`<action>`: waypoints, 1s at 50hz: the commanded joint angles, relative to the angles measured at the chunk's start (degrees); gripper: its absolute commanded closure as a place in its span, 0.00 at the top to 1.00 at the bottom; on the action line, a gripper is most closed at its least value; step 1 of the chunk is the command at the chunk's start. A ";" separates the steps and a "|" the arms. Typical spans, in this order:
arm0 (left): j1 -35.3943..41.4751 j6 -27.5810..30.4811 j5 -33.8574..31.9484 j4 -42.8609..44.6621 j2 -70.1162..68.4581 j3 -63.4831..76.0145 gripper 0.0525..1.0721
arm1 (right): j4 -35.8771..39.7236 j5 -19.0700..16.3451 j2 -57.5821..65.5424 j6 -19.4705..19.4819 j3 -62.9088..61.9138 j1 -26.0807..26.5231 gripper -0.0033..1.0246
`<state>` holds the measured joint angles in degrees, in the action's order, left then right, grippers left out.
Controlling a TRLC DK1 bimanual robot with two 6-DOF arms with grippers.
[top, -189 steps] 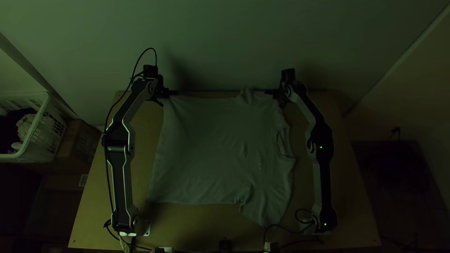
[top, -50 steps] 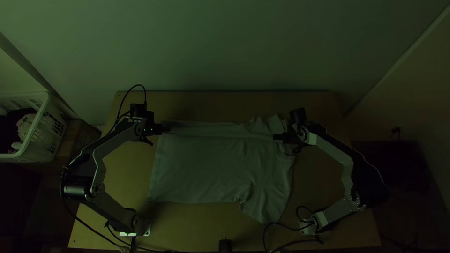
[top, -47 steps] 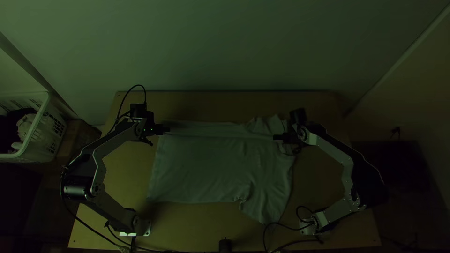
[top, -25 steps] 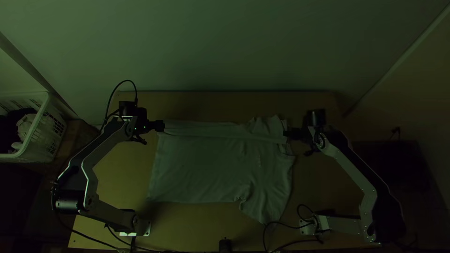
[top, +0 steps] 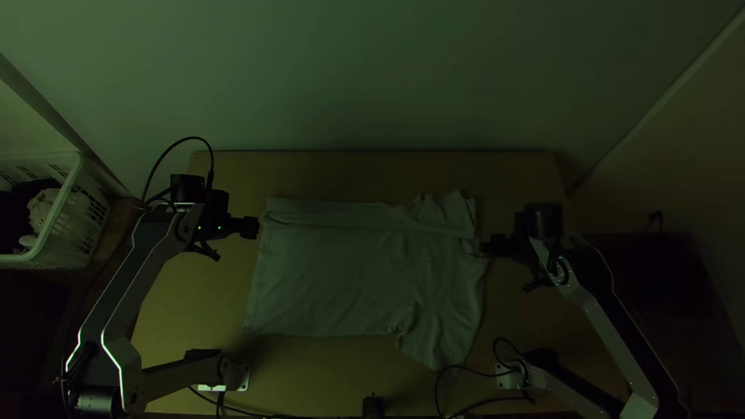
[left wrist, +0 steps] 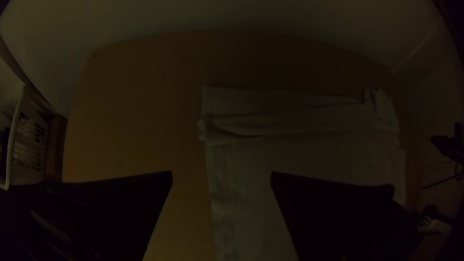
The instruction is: Fold the t-shirt
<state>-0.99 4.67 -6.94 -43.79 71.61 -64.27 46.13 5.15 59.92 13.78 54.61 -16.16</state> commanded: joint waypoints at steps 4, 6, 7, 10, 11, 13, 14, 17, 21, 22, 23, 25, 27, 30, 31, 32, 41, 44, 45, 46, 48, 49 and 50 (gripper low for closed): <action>-0.76 1.84 -0.71 -8.15 -5.78 1.87 0.96 | 5.46 0.13 -4.20 3.09 -2.40 -3.35 0.56; -0.85 2.36 -0.88 -11.93 -5.61 1.78 0.96 | 6.96 0.04 -4.73 3.09 -2.75 -3.96 0.59; -0.85 2.98 -1.15 -13.51 -5.43 1.87 0.96 | 7.48 0.04 -4.90 3.09 -3.02 -4.23 0.59; -0.76 3.86 -1.23 -16.85 -5.17 2.31 0.96 | 8.54 0.04 -5.16 3.09 -3.81 -5.02 0.60; -0.76 4.47 -1.32 -17.73 -5.08 2.75 0.96 | 8.89 0.04 -5.16 3.09 -3.90 -5.11 0.61; -0.85 4.74 -1.41 -18.70 -5.34 3.89 0.96 | 9.68 0.04 -5.25 3.09 -4.16 -5.28 0.61; -0.76 4.65 -1.41 -19.32 -5.52 4.50 0.96 | 9.95 0.04 -5.43 3.09 -4.25 -5.37 0.61; -0.24 4.74 -1.41 -21.42 -6.05 6.00 0.96 | 10.65 0.04 -6.04 3.09 -4.51 -5.46 0.61; 0.29 4.47 -1.50 -24.06 -7.10 8.28 0.96 | 11.44 0.04 -7.27 3.09 -5.13 -7.04 0.61; 0.91 4.74 -1.50 -25.03 -7.37 8.81 0.96 | 11.53 0.13 -7.45 3.09 -5.30 -7.39 0.61; 1.61 4.83 -1.41 -25.64 -7.63 9.34 0.96 | 11.79 0.04 -7.54 3.09 -5.39 -7.39 0.61; 2.75 4.91 -1.15 -26.43 -8.07 10.66 0.96 | 12.41 0.04 -7.63 3.09 -5.65 -7.48 0.61; 2.84 5.18 -0.79 -26.26 -8.51 11.98 0.96 | 12.58 0.04 -7.63 3.09 -6.01 -7.48 0.61; 3.10 5.70 0.17 -25.29 -8.95 13.91 0.96 | 13.28 -0.05 -7.63 3.71 -6.18 -7.74 0.61; 3.19 6.32 0.44 -25.20 -9.04 14.52 0.96 | 13.64 -0.14 -7.71 4.50 -6.09 -8.18 0.61; 3.46 6.41 0.79 -25.12 -9.21 15.14 0.96 | 13.90 -0.14 -7.89 5.47 -6.09 -8.53 0.61; 7.50 7.81 6.68 -24.76 -10.71 20.33 0.95 | 19.96 -4.62 -7.54 10.21 -6.80 -9.94 0.88; 8.90 7.81 8.08 -25.12 -10.44 21.56 0.95 | 20.23 -5.32 -7.27 10.39 -7.06 -9.94 0.88; 9.34 7.81 8.52 -25.20 -10.35 21.99 0.95 | 20.23 -5.41 -7.19 10.39 -7.15 -9.94 0.88; 9.52 7.90 9.31 -25.20 -10.27 22.43 0.94 | 20.32 -5.50 -7.19 10.39 -7.24 -10.03 0.88; 10.40 7.99 9.93 -25.29 -9.92 23.23 0.94 | 20.49 -5.85 -7.10 10.39 -7.32 -10.03 0.88; 10.66 8.17 10.37 -25.03 -9.83 23.58 0.94 | 20.58 -6.11 -7.01 10.39 -7.32 -10.03 0.88; 10.93 8.17 10.89 -24.94 -9.65 23.58 0.94 | 20.58 -6.29 -6.92 10.39 -7.41 -10.03 0.88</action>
<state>8.49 11.42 2.28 -67.88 61.84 -43.00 65.67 -0.14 52.49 22.55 48.36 -25.50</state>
